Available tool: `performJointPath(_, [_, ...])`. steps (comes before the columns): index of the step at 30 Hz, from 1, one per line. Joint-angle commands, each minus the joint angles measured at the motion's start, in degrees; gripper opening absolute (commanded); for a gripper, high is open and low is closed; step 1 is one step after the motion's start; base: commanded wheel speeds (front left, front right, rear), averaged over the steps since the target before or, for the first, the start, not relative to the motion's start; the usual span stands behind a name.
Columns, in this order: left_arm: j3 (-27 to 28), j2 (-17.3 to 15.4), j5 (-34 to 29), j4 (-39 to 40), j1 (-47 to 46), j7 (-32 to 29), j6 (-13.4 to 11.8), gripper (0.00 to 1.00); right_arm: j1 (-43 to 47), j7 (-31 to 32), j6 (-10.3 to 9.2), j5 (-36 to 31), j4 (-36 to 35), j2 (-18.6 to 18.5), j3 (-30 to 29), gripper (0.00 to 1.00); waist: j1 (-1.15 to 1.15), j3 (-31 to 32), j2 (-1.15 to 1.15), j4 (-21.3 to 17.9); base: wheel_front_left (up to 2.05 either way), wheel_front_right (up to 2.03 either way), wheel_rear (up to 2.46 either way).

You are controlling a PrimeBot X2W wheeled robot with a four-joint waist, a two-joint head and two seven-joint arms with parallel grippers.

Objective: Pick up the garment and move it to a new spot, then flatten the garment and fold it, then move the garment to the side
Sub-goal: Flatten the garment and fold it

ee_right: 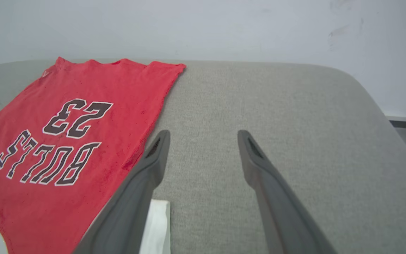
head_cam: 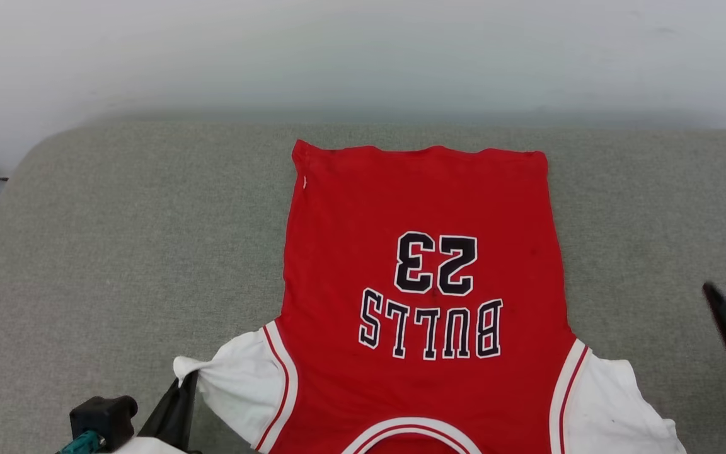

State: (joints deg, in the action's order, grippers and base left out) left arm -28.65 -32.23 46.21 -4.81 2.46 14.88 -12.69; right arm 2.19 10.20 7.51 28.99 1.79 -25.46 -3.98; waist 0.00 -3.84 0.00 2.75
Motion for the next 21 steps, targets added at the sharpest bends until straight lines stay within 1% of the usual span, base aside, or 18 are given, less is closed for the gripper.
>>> performJointPath(1, [0.33,0.22,-0.66,0.70,-1.23,0.33,-0.34,0.00,-3.26,0.22,-0.05,-0.37,-1.48,-1.05,-0.88,1.00,0.00,-1.59,0.00,0.70,0.00,0.00,0.00])
performJointPath(4, [0.25,0.89,-2.37,2.14,-3.03,0.37,-0.54,0.00,-10.24,1.95,-0.05,-0.77,-3.99,-3.76,-2.01,1.00,0.00,-4.22,0.00,1.81,0.00,0.00,0.00])
performJointPath(6, [0.20,1.48,-3.31,3.12,-4.43,0.39,-0.61,0.00,-16.00,4.16,-0.05,-0.09,-5.71,-5.02,-2.11,1.00,0.00,-6.32,0.00,2.78,0.00,0.00,0.00])
performJointPath(8, [0.07,1.82,-4.50,4.07,-5.77,0.40,-0.78,0.00,-21.16,7.07,-0.05,0.50,-6.93,-5.85,-1.86,1.00,0.00,-8.60,0.00,3.81,0.00,0.00,0.00])
performJointPath(11, [-0.40,3.03,-6.29,5.24,-7.95,0.42,-0.60,0.00,-28.88,13.74,-0.05,1.36,-6.64,-6.85,-0.97,1.00,0.00,-12.13,0.00,5.53,0.00,0.00,0.00])
performJointPath(14, [-1.14,4.01,-7.92,5.86,-10.25,0.42,-0.11,0.00,-36.93,22.13,-0.05,1.20,-4.06,-8.46,0.87,1.00,0.00,-15.64,0.00,7.44,0.00,0.00,0.00])
performJointPath(17, [-1.45,5.34,-9.48,6.28,-12.51,0.43,0.42,0.00,-44.15,29.72,-0.05,0.52,0.23,-10.29,3.29,1.00,0.00,-18.71,0.00,9.10,0.00,0.00,0.00])
performJointPath(20, [-1.42,6.58,-10.81,6.63,-14.19,0.44,0.90,0.00,-49.90,38.25,-0.05,1.38,5.59,-10.32,5.97,1.00,0.00,-21.33,0.00,10.44,0.00,0.00,0.00])
performJointPath(21, [-1.49,7.08,-11.22,6.76,-14.76,0.44,1.08,0.00,-51.64,40.94,-0.05,1.26,7.09,-10.84,6.94,1.00,0.00,-22.16,0.00,10.92,0.00,0.00,0.00])
